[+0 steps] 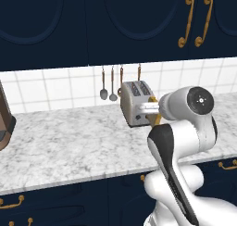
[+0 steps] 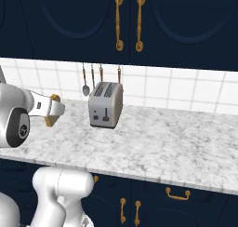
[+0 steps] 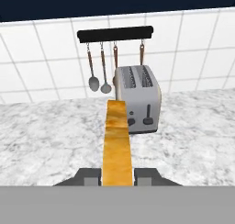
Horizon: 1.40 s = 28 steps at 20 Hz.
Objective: Start the toaster. Once the lever pops up, take the bread to the plate on the dining counter.
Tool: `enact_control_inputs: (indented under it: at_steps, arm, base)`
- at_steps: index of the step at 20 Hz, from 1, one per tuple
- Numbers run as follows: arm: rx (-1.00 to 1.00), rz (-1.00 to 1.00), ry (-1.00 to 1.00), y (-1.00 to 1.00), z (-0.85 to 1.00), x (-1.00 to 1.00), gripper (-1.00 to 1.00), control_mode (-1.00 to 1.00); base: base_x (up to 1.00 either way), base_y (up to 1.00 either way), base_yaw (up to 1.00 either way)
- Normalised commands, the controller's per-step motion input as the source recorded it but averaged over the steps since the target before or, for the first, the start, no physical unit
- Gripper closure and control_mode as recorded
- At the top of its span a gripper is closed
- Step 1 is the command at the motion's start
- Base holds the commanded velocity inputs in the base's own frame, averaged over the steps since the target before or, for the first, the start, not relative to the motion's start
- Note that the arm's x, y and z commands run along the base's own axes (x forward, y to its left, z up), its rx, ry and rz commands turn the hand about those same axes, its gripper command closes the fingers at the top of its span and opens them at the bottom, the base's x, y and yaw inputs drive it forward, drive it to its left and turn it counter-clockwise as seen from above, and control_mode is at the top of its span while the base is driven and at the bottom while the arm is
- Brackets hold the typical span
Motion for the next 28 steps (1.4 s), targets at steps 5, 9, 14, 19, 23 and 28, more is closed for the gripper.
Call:
enact_control_inputs:
  at_steps: [5, 9, 14, 19, 23, 28]
  arm:
    - [0.00, 0.00, 0.00, 0.00, 0.00, 0.00, 1.00, -1.00]
    - [0.00, 0.00, 0.00, 0.00, 0.00, -0.17, 1.00, 1.00]
    - [0.00, 0.00, 0.00, 0.00, 0.00, 0.00, 1.00, 1.00]
    - [0.00, 0.00, 0.00, 0.00, 0.00, 0.00, 1.00, 1.00]
    - [0.00, 0.00, 0.00, 0.00, 0.00, 0.00, 1.00, 1.00]
    - [0.00, 0.00, 0.00, 0.00, 0.00, 0.00, 1.00, 1.00]
  base:
    - [0.00, 0.00, 0.00]
    - [-0.39, 0.00, 0.02]
    - [-0.70, 0.00, 0.48]
    - [-0.30, 0.00, 0.97]
    - [-0.08, 0.00, 1.00]
    - [-0.07, 0.00, 1.00]
